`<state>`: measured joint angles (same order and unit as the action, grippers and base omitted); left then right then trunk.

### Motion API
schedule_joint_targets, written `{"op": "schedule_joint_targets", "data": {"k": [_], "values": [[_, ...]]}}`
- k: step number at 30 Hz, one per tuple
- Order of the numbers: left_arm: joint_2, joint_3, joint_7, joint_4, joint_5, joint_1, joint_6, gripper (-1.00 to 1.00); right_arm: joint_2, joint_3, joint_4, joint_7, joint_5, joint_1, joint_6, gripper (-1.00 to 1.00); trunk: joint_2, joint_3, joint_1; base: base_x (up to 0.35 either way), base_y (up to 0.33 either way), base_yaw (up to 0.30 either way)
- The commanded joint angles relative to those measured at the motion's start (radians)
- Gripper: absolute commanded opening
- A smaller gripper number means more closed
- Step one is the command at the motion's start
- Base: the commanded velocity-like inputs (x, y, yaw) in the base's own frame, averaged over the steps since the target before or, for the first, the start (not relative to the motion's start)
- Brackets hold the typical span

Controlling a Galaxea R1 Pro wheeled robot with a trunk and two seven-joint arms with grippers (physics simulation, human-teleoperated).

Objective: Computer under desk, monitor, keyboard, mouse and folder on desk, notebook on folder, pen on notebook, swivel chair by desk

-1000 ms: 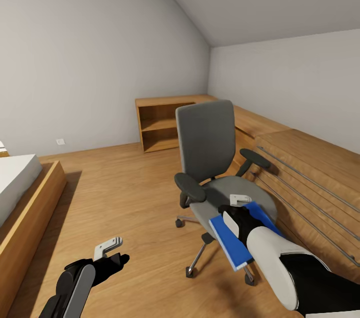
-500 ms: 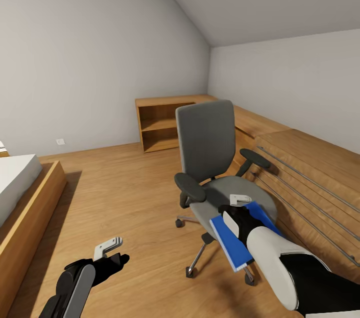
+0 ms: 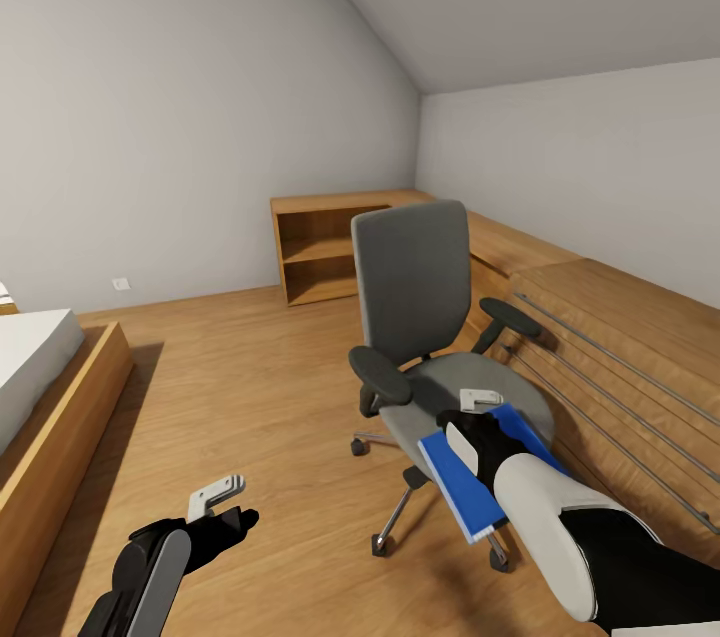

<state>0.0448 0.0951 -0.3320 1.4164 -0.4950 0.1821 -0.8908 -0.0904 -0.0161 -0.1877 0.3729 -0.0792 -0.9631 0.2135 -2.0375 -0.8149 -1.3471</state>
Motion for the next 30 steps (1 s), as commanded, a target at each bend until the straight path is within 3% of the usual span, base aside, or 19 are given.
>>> {"op": "schedule_joint_targets", "data": {"k": [1,30], "values": [[0.001,0.002,-0.008,0.001,-0.010,0.001,-0.003,1.00,0.000,-0.002,-0.002,0.004,-0.008,0.000,0.004,1.00,0.000,-0.001,0.000,0.000,0.000,0.000],[0.002,0.000,-0.010,0.001,-0.010,0.000,-0.002,1.00,0.001,0.002,-0.035,0.005,-0.009,0.000,0.000,1.00,0.196,0.087,0.107,0.000,0.000,0.000]]}}
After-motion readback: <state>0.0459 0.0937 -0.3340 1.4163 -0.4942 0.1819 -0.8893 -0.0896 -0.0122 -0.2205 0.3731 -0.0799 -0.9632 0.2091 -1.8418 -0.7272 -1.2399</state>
